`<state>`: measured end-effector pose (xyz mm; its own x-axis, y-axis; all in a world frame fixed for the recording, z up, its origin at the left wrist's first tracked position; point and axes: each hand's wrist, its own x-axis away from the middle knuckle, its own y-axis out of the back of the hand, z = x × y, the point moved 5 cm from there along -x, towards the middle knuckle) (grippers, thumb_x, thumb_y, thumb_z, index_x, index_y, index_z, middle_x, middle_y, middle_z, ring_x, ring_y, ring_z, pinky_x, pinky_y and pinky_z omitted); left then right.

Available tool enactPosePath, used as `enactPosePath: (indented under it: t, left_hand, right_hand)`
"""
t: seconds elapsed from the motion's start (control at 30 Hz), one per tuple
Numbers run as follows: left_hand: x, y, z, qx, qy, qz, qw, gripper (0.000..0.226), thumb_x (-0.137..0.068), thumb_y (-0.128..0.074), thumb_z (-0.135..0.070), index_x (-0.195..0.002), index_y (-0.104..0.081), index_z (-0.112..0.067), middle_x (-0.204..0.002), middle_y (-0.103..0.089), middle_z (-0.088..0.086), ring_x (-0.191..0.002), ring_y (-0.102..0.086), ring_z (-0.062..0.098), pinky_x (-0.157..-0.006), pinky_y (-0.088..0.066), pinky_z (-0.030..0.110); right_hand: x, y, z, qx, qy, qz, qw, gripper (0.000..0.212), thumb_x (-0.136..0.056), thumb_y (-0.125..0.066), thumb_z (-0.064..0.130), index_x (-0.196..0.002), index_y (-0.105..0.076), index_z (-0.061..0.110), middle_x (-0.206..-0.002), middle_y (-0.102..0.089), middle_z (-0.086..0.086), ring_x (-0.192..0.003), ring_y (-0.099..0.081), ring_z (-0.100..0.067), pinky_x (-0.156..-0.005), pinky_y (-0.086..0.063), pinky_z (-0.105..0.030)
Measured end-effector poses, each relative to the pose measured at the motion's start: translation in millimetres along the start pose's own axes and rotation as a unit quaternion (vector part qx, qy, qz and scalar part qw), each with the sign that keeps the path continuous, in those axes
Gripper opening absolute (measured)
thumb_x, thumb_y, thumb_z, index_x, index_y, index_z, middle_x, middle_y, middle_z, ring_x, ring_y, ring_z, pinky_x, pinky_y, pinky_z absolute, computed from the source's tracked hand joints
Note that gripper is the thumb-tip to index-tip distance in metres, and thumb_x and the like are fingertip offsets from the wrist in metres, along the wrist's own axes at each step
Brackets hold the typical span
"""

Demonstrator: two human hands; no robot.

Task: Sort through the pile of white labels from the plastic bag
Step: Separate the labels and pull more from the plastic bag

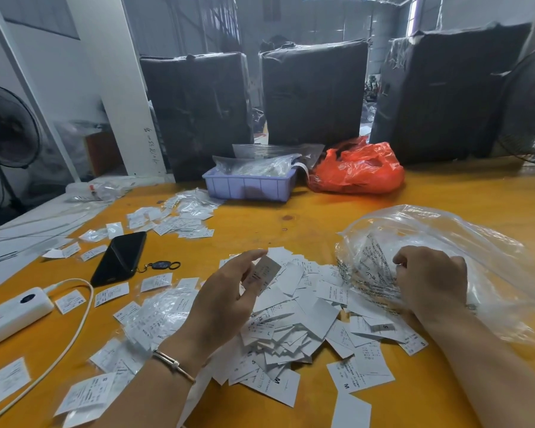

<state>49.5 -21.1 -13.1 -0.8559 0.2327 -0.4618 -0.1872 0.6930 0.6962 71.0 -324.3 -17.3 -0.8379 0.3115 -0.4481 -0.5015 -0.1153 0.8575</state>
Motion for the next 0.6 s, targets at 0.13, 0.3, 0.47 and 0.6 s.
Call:
enactPosePath:
  t: [0.13, 0.3, 0.47, 0.6]
  left_hand:
    - [0, -1, 0, -0.011, 0.003, -0.002, 1.000, 0.046, -0.095, -0.061, -0.009, -0.137, -0.053, -0.026, -0.093, -0.058, -0.013, -0.057, -0.048, 0.008, -0.048, -0.042, 0.011]
    - [1, -1, 0, -0.006, 0.007, 0.002, 1.000, 0.040, -0.093, -0.063, -0.006, -0.130, -0.060, -0.021, -0.093, -0.056, -0.017, -0.069, -0.055, -0.004, -0.052, -0.042, 0.009]
    - [1, -1, -1, -0.014, 0.001, 0.004, 1.000, 0.034, -0.091, -0.064, -0.005, -0.121, -0.066, -0.021, -0.095, -0.059, -0.019, -0.084, -0.057, -0.005, -0.057, -0.044, 0.012]
    - [0, -1, -1, -0.020, -0.003, 0.003, 1.000, 0.032, -0.091, -0.065, -0.006, -0.119, -0.067, -0.020, -0.093, -0.059, -0.019, -0.086, -0.058, 0.001, -0.057, -0.044, 0.012]
  right_hand:
    - [0, 8, 1, -0.043, 0.005, -0.065, 0.997, 0.019, -0.083, -0.059, 0.001, -0.089, -0.075, 0.009, -0.085, -0.073, -0.010, -0.084, -0.064, -0.034, -0.074, -0.031, -0.035]
    - [1, -5, 0, 0.087, -0.017, 0.056, 0.994, 0.033, -0.092, -0.052, 0.022, -0.125, -0.052, 0.016, -0.121, -0.056, -0.004, -0.111, -0.050, -0.025, -0.086, -0.038, -0.037]
    - [-2, -2, -1, 0.072, -0.023, 0.033, 0.997, 0.022, -0.092, -0.052, 0.015, -0.107, -0.067, 0.021, -0.106, -0.064, 0.000, -0.101, -0.056, -0.023, -0.086, -0.037, -0.036]
    - [0, -1, -3, 0.067, -0.041, 0.040, 0.996, 0.022, -0.091, -0.057, 0.025, -0.110, -0.064, 0.018, -0.112, -0.059, -0.003, -0.109, -0.051, -0.026, -0.087, -0.038, -0.037]
